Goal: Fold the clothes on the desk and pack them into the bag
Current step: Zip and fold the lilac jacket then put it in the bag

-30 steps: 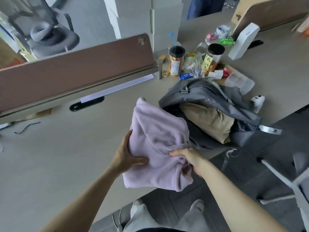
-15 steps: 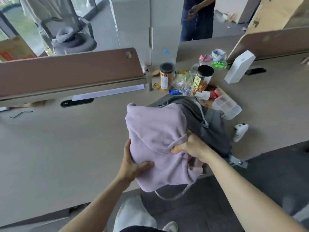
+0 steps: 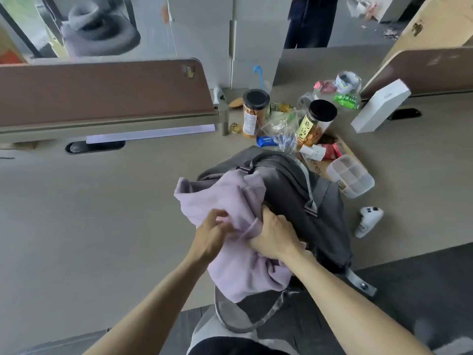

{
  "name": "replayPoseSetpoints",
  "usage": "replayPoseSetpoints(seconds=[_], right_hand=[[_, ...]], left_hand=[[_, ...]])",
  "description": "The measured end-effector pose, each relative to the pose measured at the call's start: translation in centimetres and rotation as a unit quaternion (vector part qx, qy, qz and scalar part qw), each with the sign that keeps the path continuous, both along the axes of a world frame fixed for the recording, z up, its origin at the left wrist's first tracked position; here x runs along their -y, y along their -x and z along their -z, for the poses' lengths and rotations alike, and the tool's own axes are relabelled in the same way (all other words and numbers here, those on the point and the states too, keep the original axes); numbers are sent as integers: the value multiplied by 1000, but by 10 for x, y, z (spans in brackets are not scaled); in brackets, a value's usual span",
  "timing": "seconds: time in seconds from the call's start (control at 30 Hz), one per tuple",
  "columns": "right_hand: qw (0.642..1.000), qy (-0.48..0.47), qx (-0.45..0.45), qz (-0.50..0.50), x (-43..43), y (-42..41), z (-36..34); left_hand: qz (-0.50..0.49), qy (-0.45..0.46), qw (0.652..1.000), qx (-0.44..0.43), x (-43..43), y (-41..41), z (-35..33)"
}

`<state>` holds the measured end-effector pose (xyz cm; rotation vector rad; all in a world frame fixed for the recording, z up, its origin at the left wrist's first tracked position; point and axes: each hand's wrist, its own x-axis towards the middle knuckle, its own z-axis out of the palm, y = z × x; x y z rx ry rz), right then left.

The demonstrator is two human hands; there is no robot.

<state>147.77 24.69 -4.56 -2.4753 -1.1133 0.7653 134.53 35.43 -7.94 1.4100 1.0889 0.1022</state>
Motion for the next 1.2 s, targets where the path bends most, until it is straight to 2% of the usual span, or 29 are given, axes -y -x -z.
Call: replayPoseSetpoints(seconds=[0.1,0.2,0.33,0.4,0.5,0.63,0.73,0.77,0.83,0.9,0.93,1.07,1.17,1.2], right_hand=[[997,-14,45,-57,-5,3,-1],[989,-22,80,-123,-9,8,-3],[975,-75,106,-178,-13,12,4],[973,-92,85,-196,-15,11,13],[967,-83,51,-235,-14,5,22],[954,-55,-60,-287,-8,-20,16],[955,-76,-143,-248,2,-52,7],[963,-91,-128,-218,4,-65,8],[974,-68,18,-214,4,-89,14],[949,35,185,-251,4,-106,24],[937,80,224,-256,5,-112,30],[934,145,240,-223,10,-134,54],[937,126,231,-231,12,-149,65],[950,107,200,-213,9,-155,64]], left_hand=[[35,68,996,-45,-11,-16,-20],[48,90,993,-65,-14,-25,-30],[-41,61,995,-60,-8,-28,-22],[-96,44,993,-60,-6,-28,-16],[-98,-31,994,-47,-1,-26,-9],[-100,-79,991,-49,8,-30,-7],[-132,-91,984,-77,15,-33,-9],[-147,-91,982,-77,19,-35,-12],[-162,-94,979,-82,25,-38,-15],[-168,-98,975,-107,30,-44,-16],[-174,-97,973,-119,32,-48,-15],[-185,-93,968,-141,41,-60,-14],[-182,-112,965,-150,46,-64,-11],[-178,-123,964,-154,47,-65,-8]])
